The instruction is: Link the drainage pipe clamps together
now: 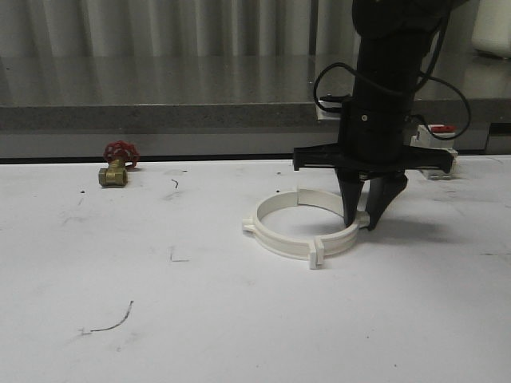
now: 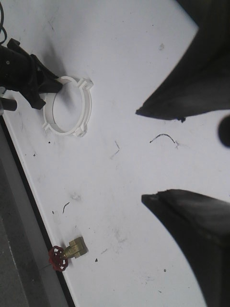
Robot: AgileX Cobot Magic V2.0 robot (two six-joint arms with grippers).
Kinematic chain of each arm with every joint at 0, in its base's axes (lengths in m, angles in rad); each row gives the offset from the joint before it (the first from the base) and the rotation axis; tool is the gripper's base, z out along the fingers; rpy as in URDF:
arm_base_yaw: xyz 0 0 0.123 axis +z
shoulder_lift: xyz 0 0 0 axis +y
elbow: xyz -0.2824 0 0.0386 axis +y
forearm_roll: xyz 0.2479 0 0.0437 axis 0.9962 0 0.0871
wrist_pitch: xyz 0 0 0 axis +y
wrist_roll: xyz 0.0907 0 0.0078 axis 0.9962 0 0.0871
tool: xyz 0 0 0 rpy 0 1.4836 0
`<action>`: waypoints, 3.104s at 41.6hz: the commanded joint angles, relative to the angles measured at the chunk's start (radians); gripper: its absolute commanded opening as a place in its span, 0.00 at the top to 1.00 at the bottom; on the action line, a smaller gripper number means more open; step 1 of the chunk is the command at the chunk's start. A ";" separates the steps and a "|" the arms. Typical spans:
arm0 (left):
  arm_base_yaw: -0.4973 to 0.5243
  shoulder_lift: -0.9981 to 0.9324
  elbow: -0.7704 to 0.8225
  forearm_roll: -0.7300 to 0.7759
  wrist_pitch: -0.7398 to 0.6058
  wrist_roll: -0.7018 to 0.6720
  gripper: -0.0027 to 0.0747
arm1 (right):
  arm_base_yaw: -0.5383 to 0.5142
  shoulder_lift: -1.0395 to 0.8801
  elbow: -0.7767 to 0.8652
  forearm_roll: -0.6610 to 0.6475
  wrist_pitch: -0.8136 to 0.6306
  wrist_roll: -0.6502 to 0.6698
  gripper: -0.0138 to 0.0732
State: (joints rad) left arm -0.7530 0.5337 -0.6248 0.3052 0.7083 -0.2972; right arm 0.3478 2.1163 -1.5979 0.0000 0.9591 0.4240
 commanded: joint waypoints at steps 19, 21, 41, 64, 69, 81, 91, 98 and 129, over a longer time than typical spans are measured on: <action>0.001 0.001 -0.027 0.011 -0.069 -0.004 0.53 | 0.000 -0.086 -0.039 -0.019 -0.020 -0.001 0.46; 0.001 0.001 -0.027 0.011 -0.069 -0.004 0.53 | -0.003 -0.111 -0.040 -0.040 -0.012 -0.001 0.46; 0.001 0.001 -0.027 0.011 -0.069 -0.004 0.53 | -0.051 -0.785 0.358 0.049 -0.182 -0.523 0.46; 0.001 0.001 -0.027 0.011 -0.069 -0.004 0.53 | -0.051 -1.701 1.021 -0.054 -0.342 -0.263 0.46; 0.001 0.001 -0.027 0.011 -0.069 -0.004 0.53 | -0.051 -1.807 1.071 -0.014 -0.299 -0.344 0.46; 0.001 0.001 -0.027 0.011 -0.069 -0.004 0.53 | -0.051 -1.839 1.110 -0.043 -0.291 -0.353 0.46; 0.001 0.001 -0.027 0.011 -0.069 -0.004 0.53 | -0.051 -1.839 1.110 -0.042 -0.295 -0.353 0.91; 0.001 0.001 -0.027 0.011 -0.069 -0.004 0.53 | -0.051 -1.839 1.110 -0.042 -0.293 -0.353 0.92; 0.423 -0.488 0.467 -0.003 -0.727 -0.004 0.67 | -0.051 -1.839 1.110 -0.042 -0.292 -0.353 0.92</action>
State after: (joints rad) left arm -0.3889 0.0946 -0.2057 0.3116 0.2004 -0.2972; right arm 0.3019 0.2686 -0.4617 -0.0324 0.7356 0.0775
